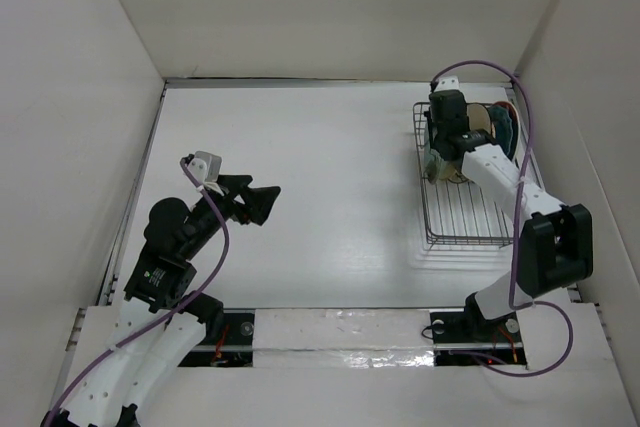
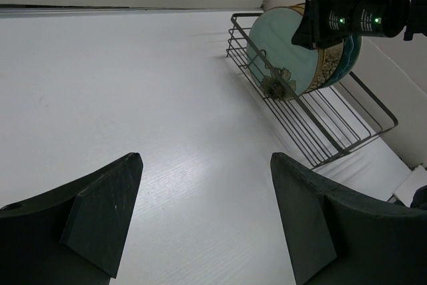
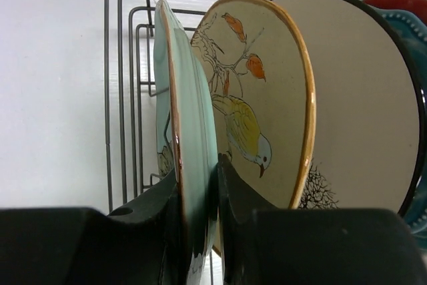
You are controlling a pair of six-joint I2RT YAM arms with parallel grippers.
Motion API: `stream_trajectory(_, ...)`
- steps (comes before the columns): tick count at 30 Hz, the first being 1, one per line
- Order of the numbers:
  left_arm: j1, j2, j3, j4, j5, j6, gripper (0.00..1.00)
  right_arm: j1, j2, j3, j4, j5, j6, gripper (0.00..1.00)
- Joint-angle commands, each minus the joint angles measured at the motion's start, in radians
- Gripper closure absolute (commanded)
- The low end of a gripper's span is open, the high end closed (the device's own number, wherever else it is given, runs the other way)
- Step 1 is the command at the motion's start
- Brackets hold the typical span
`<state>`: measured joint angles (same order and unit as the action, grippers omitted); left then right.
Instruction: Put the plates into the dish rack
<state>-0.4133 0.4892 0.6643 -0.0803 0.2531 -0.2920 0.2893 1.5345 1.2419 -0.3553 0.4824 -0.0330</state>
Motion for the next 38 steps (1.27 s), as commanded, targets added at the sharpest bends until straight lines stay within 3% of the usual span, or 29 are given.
stream_trajectory(1,-0.005,-0.004,0.004,0.025,-0.018,0.014,0.25,0.007,-0.036,-0.019,0.157,-0.011,0.069,0.95)
stream_trajectory(3,-0.005,-0.003,0.004,0.025,-0.026,0.016,0.25,0.007,-0.04,-0.03,0.161,-0.013,0.091,0.8)
stream_trajectory(4,-0.005,-0.003,0.003,0.024,-0.029,0.016,0.25,0.007,-0.043,-0.035,0.164,-0.011,0.113,0.64)
stream_trajectory(7,-0.005,0.005,0.003,0.024,-0.038,0.016,0.24,0.007,-0.083,-0.047,0.161,-0.01,0.148,0.4)
stream_trajectory(13,-0.005,0.04,0.014,0.019,-0.057,0.014,0.24,0.007,-0.255,-0.064,0.142,-0.054,0.18,0.22)
stream_trajectory(21,-0.005,0.057,0.038,0.02,-0.083,-0.015,0.24,0.053,-0.585,-0.134,0.164,-0.253,0.238,0.19)
stream_trajectory(24,-0.005,0.06,0.063,0.017,-0.095,-0.033,0.24,0.077,-0.715,-0.179,0.19,-0.376,0.275,0.27)
stream_trajectory(25,-0.005,0.06,0.079,0.017,-0.095,-0.038,0.24,0.092,-0.747,-0.191,0.199,-0.421,0.304,0.51)
stream_trajectory(28,-0.005,0.058,0.13,0.008,-0.103,-0.058,0.24,0.117,-0.85,-0.243,0.231,-0.6,0.369,1.0)
stream_trajectory(30,-0.005,0.055,0.158,0.002,-0.116,-0.064,0.24,0.146,-0.91,-0.281,0.256,-0.716,0.393,1.0)
stream_trajectory(33,-0.005,0.039,0.193,0.004,-0.147,-0.09,0.24,0.159,-0.956,-0.32,0.266,-0.757,0.423,0.98)
stream_trajectory(34,-0.005,0.034,0.198,0.011,-0.15,-0.096,0.25,0.159,-0.964,-0.328,0.263,-0.751,0.423,0.85)
stream_trajectory(38,-0.005,0.026,0.19,0.014,-0.141,-0.131,0.24,0.159,-0.982,-0.358,0.246,-0.725,0.418,0.56)
